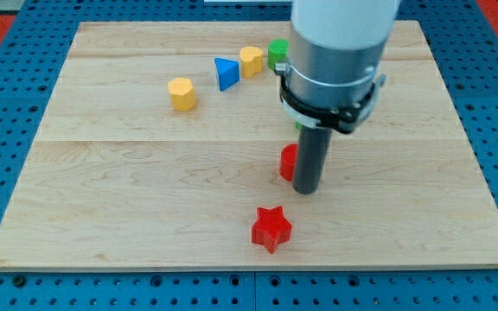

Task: Slide the blue triangle slightly up

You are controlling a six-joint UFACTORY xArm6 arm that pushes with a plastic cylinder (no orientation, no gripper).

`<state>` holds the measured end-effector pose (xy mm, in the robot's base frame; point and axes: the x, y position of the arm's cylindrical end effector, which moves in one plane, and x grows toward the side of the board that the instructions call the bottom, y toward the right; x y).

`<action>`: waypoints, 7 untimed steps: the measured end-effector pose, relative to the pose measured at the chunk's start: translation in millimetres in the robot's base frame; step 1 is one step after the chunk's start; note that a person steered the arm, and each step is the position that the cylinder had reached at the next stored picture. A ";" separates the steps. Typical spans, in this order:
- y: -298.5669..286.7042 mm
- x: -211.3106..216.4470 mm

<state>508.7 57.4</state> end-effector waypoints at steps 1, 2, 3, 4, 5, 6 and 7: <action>-35.7 -1.9; -79.0 -6.2; -109.9 -42.9; -108.4 -97.3; -103.4 -136.0; -96.9 -161.1; -85.3 -167.2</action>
<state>341.5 -27.9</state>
